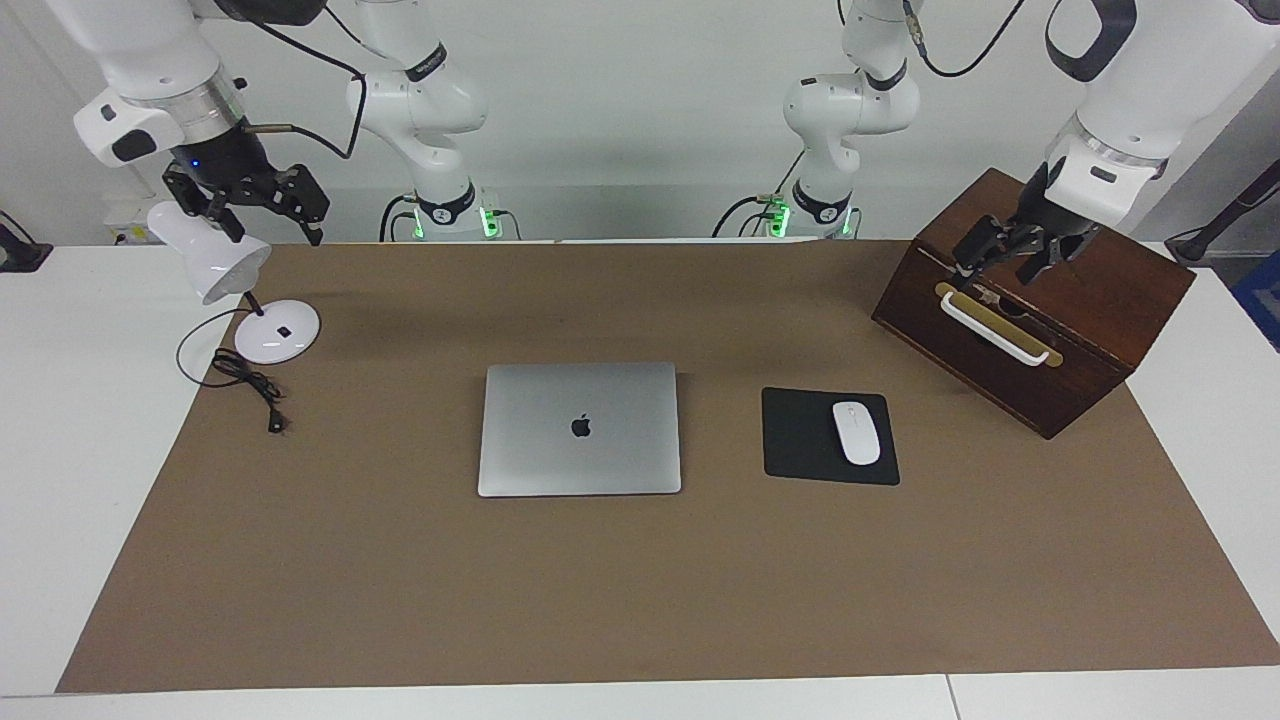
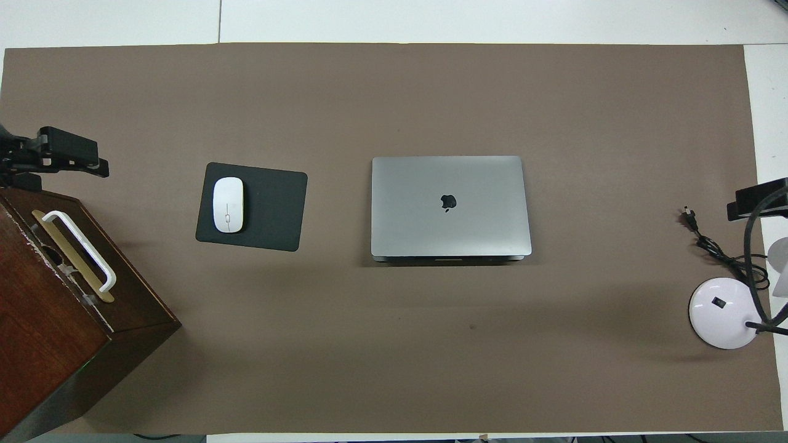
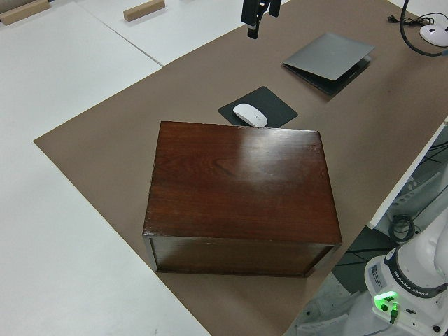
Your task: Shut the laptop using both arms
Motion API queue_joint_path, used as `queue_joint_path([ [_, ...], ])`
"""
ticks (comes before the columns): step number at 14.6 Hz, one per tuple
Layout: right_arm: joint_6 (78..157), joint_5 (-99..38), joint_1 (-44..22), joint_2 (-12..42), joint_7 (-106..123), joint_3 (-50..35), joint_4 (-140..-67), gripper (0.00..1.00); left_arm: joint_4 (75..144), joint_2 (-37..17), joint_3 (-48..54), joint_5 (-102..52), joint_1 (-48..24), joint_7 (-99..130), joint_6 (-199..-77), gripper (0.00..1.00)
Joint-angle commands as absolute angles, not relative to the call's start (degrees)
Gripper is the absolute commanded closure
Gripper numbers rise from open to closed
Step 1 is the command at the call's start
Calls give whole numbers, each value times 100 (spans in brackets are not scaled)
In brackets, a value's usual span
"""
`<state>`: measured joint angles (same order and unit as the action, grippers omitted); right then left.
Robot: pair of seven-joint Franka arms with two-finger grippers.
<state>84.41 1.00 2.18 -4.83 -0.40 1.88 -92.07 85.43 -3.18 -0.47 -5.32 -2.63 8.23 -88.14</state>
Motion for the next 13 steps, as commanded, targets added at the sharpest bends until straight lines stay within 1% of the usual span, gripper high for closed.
queue_joint_path([
  [1,8596,114,299,-659,114,132,-9431,0,8604,-308,-62,-46,-325,765,-8912,0],
  [8,8631,114,308,-694,123,132,-9501,0,8806,-237,-62,0,-369,229,-9035,0],
  [10,8640,114,308,-694,114,132,-9501,0,9078,-106,-62,0,-369,237,-9052,0],
  [13,8640,114,299,-703,114,132,-9501,0,9053,-97,-62,0,-369,229,-8982,0],
])
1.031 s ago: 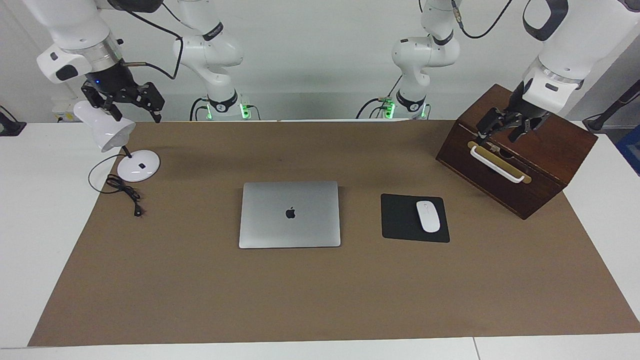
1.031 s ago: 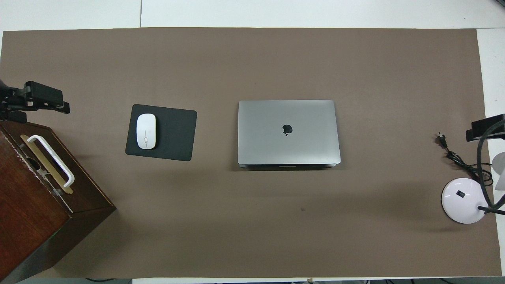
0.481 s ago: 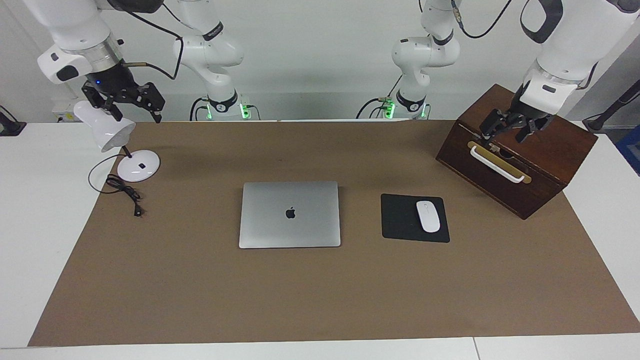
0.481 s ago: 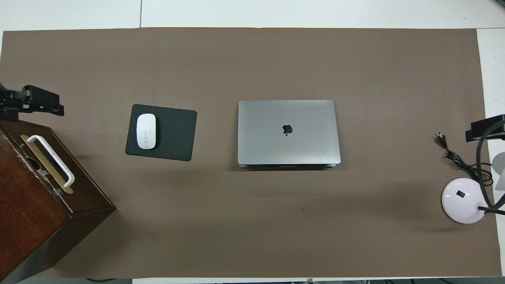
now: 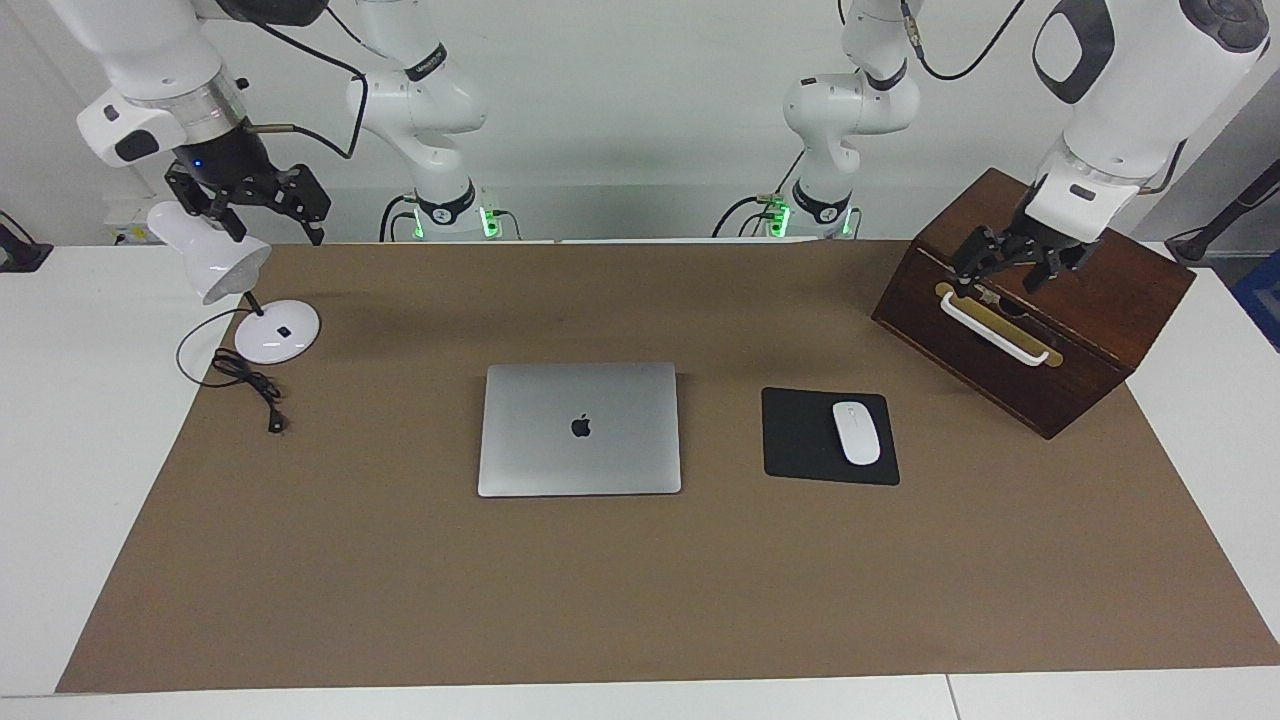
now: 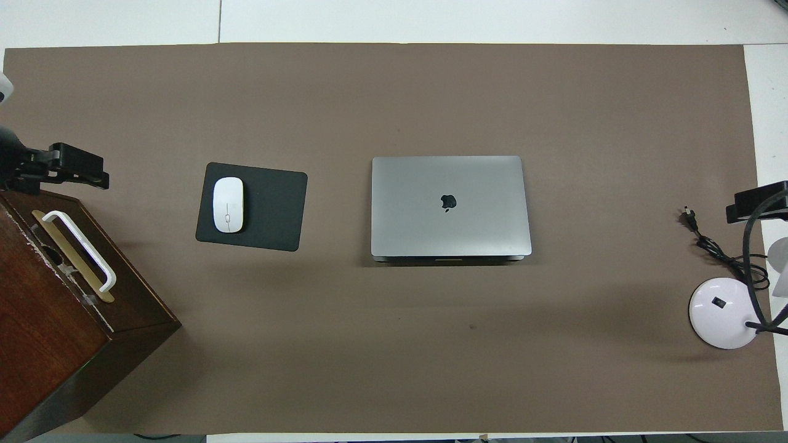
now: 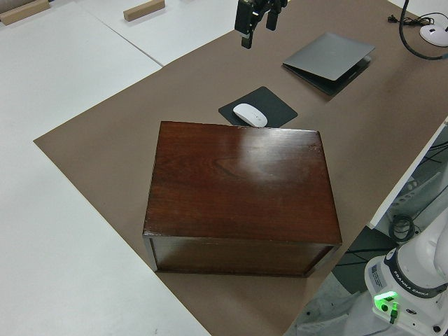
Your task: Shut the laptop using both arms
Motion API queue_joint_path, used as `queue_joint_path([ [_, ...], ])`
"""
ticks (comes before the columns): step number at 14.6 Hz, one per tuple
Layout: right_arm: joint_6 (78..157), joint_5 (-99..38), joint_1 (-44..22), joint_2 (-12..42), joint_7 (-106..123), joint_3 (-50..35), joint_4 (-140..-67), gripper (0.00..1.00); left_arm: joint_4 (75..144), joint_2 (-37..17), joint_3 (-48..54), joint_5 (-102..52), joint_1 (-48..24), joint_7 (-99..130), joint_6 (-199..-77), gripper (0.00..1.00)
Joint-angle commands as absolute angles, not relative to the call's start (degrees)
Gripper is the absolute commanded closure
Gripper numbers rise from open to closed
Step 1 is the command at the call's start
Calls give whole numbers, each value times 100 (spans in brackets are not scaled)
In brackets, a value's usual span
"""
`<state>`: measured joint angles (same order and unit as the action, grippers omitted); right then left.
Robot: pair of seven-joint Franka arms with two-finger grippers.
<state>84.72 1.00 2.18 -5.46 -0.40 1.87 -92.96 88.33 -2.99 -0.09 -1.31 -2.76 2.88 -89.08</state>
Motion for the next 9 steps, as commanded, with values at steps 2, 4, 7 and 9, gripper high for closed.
queue_joint_path([
  [2,8640,114,308,-703,114,132,-9510,0,9044,-97,-53,-9,-369,229,-8974,0],
  [4,8640,114,308,-703,114,132,-9510,0,9044,-97,-53,-9,-378,229,-8956,0],
  [7,8648,114,299,-703,114,132,-9519,0,9044,-97,-53,-35,-378,229,-8947,0],
  [9,8648,114,299,-703,114,132,-9519,0,9044,-97,-53,-35,-369,229,-8947,0],
])
